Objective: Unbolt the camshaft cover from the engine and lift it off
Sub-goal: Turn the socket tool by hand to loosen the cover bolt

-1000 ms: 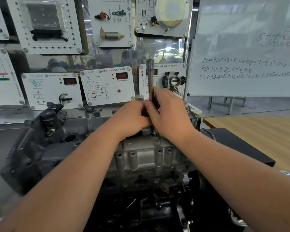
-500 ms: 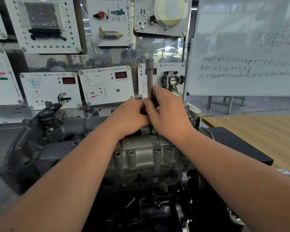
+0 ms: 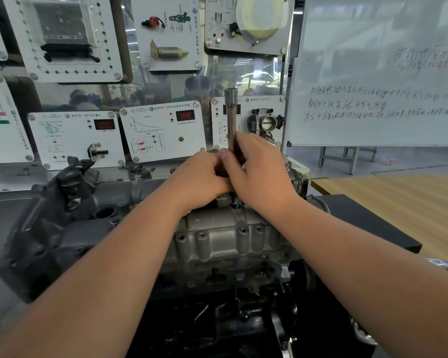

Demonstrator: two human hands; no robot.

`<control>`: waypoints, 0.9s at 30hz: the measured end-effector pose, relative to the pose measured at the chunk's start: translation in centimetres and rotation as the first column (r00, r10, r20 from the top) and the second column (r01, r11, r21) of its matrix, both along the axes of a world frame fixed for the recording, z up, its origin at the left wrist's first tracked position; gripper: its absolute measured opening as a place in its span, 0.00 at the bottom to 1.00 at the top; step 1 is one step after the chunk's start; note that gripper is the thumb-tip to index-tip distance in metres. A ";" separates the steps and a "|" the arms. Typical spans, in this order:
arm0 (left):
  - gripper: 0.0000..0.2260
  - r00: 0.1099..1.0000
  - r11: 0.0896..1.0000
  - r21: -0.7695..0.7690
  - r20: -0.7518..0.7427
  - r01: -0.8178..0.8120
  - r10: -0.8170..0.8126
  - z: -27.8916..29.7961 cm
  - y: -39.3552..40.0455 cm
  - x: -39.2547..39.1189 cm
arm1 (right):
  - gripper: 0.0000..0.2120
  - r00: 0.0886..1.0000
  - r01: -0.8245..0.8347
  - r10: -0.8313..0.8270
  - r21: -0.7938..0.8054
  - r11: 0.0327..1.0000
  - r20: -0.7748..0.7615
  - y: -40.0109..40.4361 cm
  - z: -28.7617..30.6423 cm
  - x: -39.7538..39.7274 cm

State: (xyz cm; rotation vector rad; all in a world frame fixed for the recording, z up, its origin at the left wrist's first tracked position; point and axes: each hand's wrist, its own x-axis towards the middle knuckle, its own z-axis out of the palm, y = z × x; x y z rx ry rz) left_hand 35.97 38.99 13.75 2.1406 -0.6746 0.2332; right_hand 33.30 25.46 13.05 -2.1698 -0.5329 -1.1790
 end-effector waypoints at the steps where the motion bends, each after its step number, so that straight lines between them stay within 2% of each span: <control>1: 0.08 1.000 1.000 -0.014 -0.009 0.011 -0.012 -0.1 0.0 0.0 | 0.10 1.000 0.002 -0.002 0.000 1.000 -0.002 0.0 0.0 0.0; 5: 0.10 0.996 0.996 -0.029 0.001 0.084 -0.084 -0.1 0.2 -0.1 | 0.10 0.999 0.012 -0.012 0.012 1.000 -0.031 0.0 0.0 0.3; 9: 0.12 0.998 0.999 -0.001 0.030 0.050 -0.050 -0.2 0.2 0.4 | 0.05 1.000 -0.007 0.007 0.002 1.000 -0.027 0.0 0.1 0.1; 12: 0.12 0.998 0.999 -0.017 0.025 0.051 -0.050 -0.4 0.1 0.7 | 0.09 0.999 -0.015 0.016 0.012 1.000 -0.036 -0.1 0.2 0.1; 20: 0.11 0.998 0.996 -0.059 -0.014 0.068 -0.069 -0.3 0.2 0.4 | 0.06 0.999 -0.008 0.007 -0.010 1.000 -0.034 -0.1 0.2 0.3; 24: 0.13 0.998 0.996 -0.054 0.000 0.069 -0.069 -0.5 0.2 0.8 | 0.13 1.000 -0.018 0.018 0.008 1.000 -0.025 -0.1 0.3 0.2; 27: 0.14 0.999 0.999 -0.023 0.005 0.044 -0.043 -0.6 0.2 1.0 | 0.05 1.000 0.007 -0.007 -0.010 1.000 0.008 -0.2 0.1 0.4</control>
